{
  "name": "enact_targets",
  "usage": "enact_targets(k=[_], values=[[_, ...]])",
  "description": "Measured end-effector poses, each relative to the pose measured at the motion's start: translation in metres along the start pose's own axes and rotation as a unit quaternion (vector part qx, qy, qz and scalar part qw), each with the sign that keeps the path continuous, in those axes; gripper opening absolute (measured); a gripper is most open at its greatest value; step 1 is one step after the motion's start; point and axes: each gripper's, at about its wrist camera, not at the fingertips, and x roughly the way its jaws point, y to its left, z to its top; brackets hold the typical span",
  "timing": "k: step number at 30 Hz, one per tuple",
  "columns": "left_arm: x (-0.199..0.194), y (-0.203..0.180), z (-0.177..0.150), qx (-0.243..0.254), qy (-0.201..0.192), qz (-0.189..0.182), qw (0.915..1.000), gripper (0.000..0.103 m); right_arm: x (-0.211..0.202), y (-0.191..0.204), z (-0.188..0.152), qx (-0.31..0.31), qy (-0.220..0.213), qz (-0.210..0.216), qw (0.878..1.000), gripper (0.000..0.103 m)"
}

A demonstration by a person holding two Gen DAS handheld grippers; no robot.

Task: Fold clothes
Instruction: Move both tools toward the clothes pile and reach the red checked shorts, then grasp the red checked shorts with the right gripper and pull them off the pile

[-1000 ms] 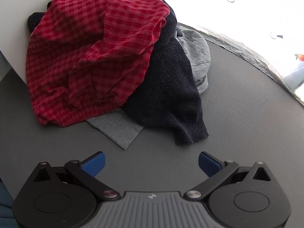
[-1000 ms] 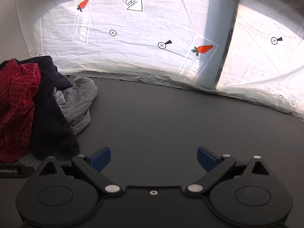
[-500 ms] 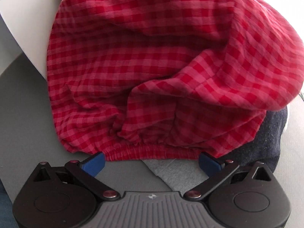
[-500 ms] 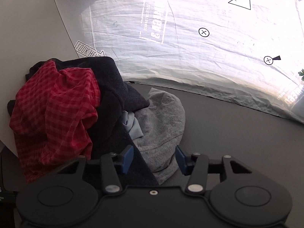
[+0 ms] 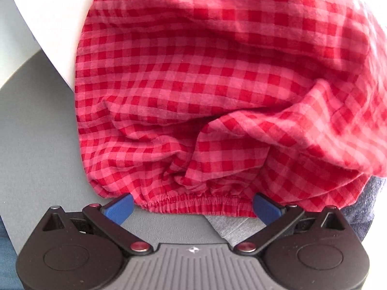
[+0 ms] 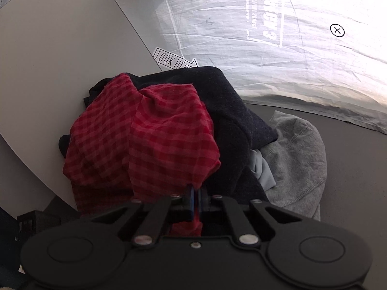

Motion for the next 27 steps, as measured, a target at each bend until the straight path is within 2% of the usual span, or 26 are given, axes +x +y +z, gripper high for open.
enact_targets(k=[7,16,19,22,27], values=[[-0.038,-0.011,-0.017,0.011,-0.019,-0.011,0.9997,0.103,-0.047,-0.014,-0.008,0.008,-0.044,-0.024,0.999,0.0],[-0.097,-0.053,-0.071,0.057,-0.045,-0.038,0.9966,0.103,-0.146,-0.069,-0.05,0.067,-0.076,-0.105,0.989,0.0],[-0.121,-0.078,-0.1,0.08,-0.051,-0.05,0.9942,0.103,-0.187,-0.099,-0.072,0.105,-0.083,-0.133,0.982,0.0],[-0.141,-0.102,-0.151,0.103,-0.057,-0.062,0.9911,0.103,-0.227,-0.126,-0.095,0.131,-0.095,-0.161,0.974,0.0],[-0.169,-0.138,-0.212,0.146,-0.062,-0.084,0.9839,0.103,-0.299,-0.169,-0.126,0.167,-0.12,-0.198,0.958,0.0]])
